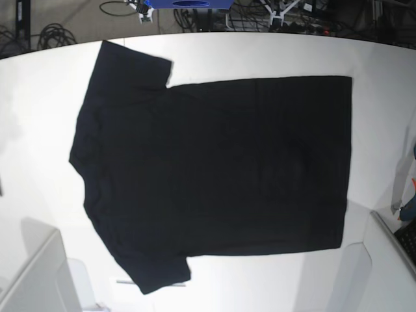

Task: Fold the T-shirt properly
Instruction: 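Move both grippers toward the shoulder corners of the black T-shirt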

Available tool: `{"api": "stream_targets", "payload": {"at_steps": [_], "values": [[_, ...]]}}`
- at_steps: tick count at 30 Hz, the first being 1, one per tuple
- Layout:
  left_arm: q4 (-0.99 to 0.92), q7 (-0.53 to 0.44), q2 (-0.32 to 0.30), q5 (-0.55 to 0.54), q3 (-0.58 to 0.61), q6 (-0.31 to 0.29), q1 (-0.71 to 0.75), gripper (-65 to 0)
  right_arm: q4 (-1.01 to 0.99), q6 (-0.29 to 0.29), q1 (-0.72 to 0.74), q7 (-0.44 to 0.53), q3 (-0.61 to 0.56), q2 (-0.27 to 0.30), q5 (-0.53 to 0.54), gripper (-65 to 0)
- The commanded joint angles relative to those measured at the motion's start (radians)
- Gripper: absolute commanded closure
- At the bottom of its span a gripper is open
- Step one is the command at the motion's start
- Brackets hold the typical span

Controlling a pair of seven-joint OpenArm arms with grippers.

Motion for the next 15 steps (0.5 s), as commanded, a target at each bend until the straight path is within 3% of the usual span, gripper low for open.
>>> {"api": "stream_targets", "payload": {"at_steps": [1,3,6,15], "values": [[0.001,-0.001,0.001,-0.001,-0.007,0.003,0.011,-40.6,0.007,0.004,-0.019,-0.001,-0.002,0.002,-0.001,0.0],[0.001,-0.001,0.001,-0.001,-0.009,0.003,0.011,-32.6,0.007,0.004,-0.020,0.001,-0.002,0.002,-0.001,0.0],[0.001,-0.001,0.001,-0.001,-0.010,0.003,0.010,-1.6,0.007,0.004,-0.022,-0.002,-0.004,0.004,-0.002,0.0],[0.003,-0.002,0.001,-0.001,-0.010,0.003,0.020,0.0,0.007,0.004,-0.019,-0.005,-0.004,0.002,-0.002,0.0]]}}
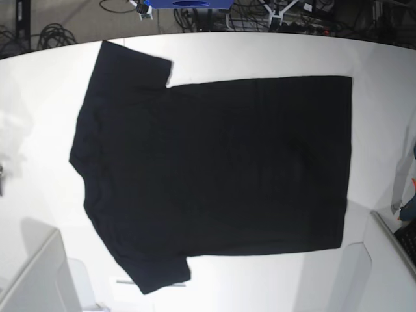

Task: Fold the T-shirt properly
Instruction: 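Move both grippers toward the shoulder corners of the black T-shirt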

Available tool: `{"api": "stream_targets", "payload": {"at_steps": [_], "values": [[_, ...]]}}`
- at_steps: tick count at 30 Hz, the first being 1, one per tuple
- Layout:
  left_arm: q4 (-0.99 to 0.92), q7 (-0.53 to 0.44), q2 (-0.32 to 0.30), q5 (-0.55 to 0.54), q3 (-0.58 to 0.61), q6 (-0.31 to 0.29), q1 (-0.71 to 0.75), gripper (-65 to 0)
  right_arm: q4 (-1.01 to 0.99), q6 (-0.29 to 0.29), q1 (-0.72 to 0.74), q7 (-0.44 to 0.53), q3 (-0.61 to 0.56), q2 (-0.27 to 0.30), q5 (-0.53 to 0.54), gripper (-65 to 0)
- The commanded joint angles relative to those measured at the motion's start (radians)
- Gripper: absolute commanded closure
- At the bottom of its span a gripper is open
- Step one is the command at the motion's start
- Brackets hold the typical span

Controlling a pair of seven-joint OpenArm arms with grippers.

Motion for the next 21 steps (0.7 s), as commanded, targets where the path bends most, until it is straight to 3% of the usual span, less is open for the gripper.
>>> {"api": "stream_targets", "payload": {"at_steps": [1,7,21], "values": [[0.000,0.002,-0.001,0.001,0.000,0.004,0.010,0.0,0.001,0.005,-0.006,-0.002,-0.001,0.002,-0.002,0.0],[-0.007,-0.070,-0.003,0.001,0.001,0.004,0.025,0.0,-0.001,0.005,-0.006,-0.002,-0.001,0.002,-0.002,0.0],[-0.007,-0.045,-0.001,0.001,0.003,0.004,0.060,0.0,-0.004,0.005,-0.001,-0.002,0.001,0.002,-0.002,0.0]]}}
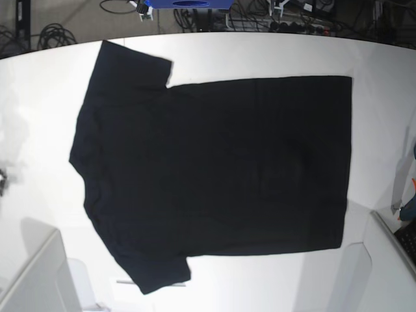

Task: Fold the T-shirt properly
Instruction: 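Move both grippers toward the shoulder corners of the black T-shirt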

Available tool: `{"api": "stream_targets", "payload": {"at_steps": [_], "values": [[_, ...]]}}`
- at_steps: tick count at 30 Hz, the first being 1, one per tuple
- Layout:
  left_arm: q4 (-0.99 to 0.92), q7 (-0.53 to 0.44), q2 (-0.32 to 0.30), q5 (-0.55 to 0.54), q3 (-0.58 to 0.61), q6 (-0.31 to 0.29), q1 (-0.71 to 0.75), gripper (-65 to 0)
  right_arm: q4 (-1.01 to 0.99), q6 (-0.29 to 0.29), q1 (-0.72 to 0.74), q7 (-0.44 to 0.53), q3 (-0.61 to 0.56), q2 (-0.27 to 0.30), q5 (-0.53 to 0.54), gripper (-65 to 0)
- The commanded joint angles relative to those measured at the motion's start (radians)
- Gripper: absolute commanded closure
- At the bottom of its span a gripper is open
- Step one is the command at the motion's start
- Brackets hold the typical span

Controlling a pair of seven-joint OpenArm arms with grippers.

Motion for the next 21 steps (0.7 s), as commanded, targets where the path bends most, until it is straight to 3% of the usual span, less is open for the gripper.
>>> {"api": "stream_targets", "payload": {"at_steps": [1,5,9,14,18,21], "values": [[0.002,0.036,-0.001,0.001,0.003,0.004,0.017,0.0,0.003,0.005,-0.009,-0.003,0.004,0.002,0.001,0.0],[0.059,0.019,-0.007,0.001,0.010,0.002,0.075,0.0,0.043,0.005,-0.065,0.002,0.008,0.002,0.004,0.0],[0.318,-0.014,-0.053,0.001,0.003,0.002,0.252,0.0,0.324,0.005,-0.253,-0.013,0.102,-0.001,0.004,0.0],[0.617,-0.014,-0.119,0.000,0.000,0.002,0.454,0.0,0.758,0.005,-0.470,-0.167,0.195,-0.013,0.004,0.0],[0.831,-0.020,-0.177,-0.002,-0.002,0.002,0.608,0.0,1.080,0.005,-0.609,-0.265,0.286,-0.060,0.004,0.0],[1.001,-0.024,-0.203,-0.083,-0.060,0.002,0.715,0.0,1.290,0.006,-0.661,-0.329,0.346,-0.093,0.004,0.0]]}}
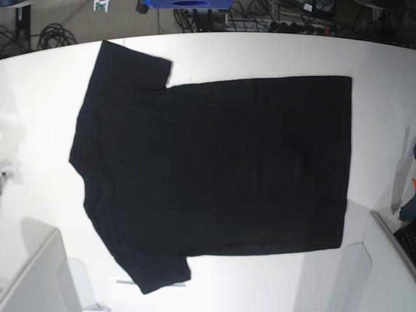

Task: Fold the T-shirt properly
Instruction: 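Move both grippers toward the shoulder corners of the black T-shirt, then grasp the shirt's shoulder corners with both grippers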

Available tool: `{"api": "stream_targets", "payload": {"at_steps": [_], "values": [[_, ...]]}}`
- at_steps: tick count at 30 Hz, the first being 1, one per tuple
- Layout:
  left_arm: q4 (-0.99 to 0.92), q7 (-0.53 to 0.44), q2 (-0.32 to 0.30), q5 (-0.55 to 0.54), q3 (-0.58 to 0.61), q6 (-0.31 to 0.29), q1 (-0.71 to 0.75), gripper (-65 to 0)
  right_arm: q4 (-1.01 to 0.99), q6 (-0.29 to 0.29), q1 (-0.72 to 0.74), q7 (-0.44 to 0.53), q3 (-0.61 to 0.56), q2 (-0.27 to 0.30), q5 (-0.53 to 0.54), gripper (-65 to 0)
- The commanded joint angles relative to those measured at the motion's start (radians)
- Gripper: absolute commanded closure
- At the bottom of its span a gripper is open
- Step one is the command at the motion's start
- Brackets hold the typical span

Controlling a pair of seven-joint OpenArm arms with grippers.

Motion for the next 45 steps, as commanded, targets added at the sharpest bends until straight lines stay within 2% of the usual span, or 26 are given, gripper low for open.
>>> {"api": "stream_targets", "payload": {"at_steps": [1,3,5,7,10,12,14,17,19,20,21,23,25,29,30,33,36,38,40,45], "values": [[0.069,-0.024,-0.013,-0.039,-0.031,0.012,0.059,0.0,0.083,-0.007,-0.024,0.003,0.024,0.003,-0.003,0.0],[0.229,-0.024,-0.024,-0.101,-0.078,0.003,0.132,0.0,0.228,-0.007,-0.046,-0.043,0.047,-0.003,-0.002,0.0],[0.370,-0.022,-0.050,-0.145,-0.123,-0.034,0.195,0.0,0.365,-0.007,-0.058,-0.085,0.065,-0.005,0.035,0.0],[0.501,-0.016,-0.052,-0.198,-0.180,-0.077,0.252,0.0,0.495,-0.007,-0.069,-0.114,0.087,0.000,0.136,0.0],[0.588,-0.015,-0.050,-0.247,-0.244,-0.108,0.286,0.0,0.537,0.003,-0.047,-0.109,0.116,0.014,0.313,0.0],[0.602,-0.015,-0.047,-0.288,-0.295,-0.108,0.275,0.0,0.529,0.079,0.007,-0.129,0.141,0.069,0.462,0.0],[0.602,-0.013,-0.047,-0.340,-0.341,-0.108,0.255,0.0,0.520,0.173,0.037,-0.184,0.170,0.089,0.615,-2.3],[0.603,-0.013,-0.050,-0.420,-0.401,-0.108,0.241,0.0,0.515,0.322,0.109,-0.267,0.262,0.109,0.812,-30.3],[0.593,-0.012,-0.052,-0.465,-0.434,-0.108,0.238,0.0,0.504,0.397,0.152,-0.342,0.319,0.113,0.876,-44.6],[0.580,-0.012,-0.055,-0.486,-0.447,-0.108,0.235,-8.2,0.492,0.428,0.188,-0.390,0.342,0.115,0.896,-49.8],[0.574,-0.012,-0.055,-0.507,-0.457,-0.108,0.224,-17.3,0.475,0.444,0.223,-0.433,0.363,0.115,0.899,-53.1],[0.562,-0.012,-0.052,-0.544,-0.482,-0.109,0.201,-32.9,0.412,0.455,0.295,-0.502,0.395,0.113,0.874,-53.9],[0.554,-0.002,-0.052,-0.573,-0.491,-0.109,0.188,-41.8,0.340,0.455,0.352,-0.530,0.423,0.113,0.831,-52.4],[0.550,0.128,-0.056,-0.669,-0.503,-0.125,0.129,-42.6,0.233,0.457,0.412,-0.539,0.434,0.117,0.716,-50.7],[0.550,0.162,-0.056,-0.692,-0.519,-0.158,0.115,-42.6,0.219,0.458,0.415,-0.539,0.434,0.117,0.692,-50.7],[0.550,0.307,-0.047,-0.748,-0.589,-0.313,0.046,-42.6,0.195,0.466,0.412,-0.539,0.432,0.110,0.660,-50.4],[0.548,0.467,-0.027,-0.748,-0.658,-0.391,-0.030,-42.6,0.193,0.533,0.389,-0.539,0.400,0.098,0.660,-44.3],[0.548,0.558,-0.004,-0.747,-0.712,-0.401,-0.079,-42.6,0.195,0.555,0.375,-0.536,0.368,0.095,0.658,-38.9],[0.548,0.616,0.010,-0.747,-0.749,-0.401,-0.119,-42.6,0.176,0.555,0.370,-0.533,0.348,0.090,0.657,-37.1],[0.548,0.650,0.010,-0.747,-0.740,-0.401,-0.170,-42.6,0.104,0.555,0.381,-0.530,0.348,0.094,0.657,-36.2]]}}
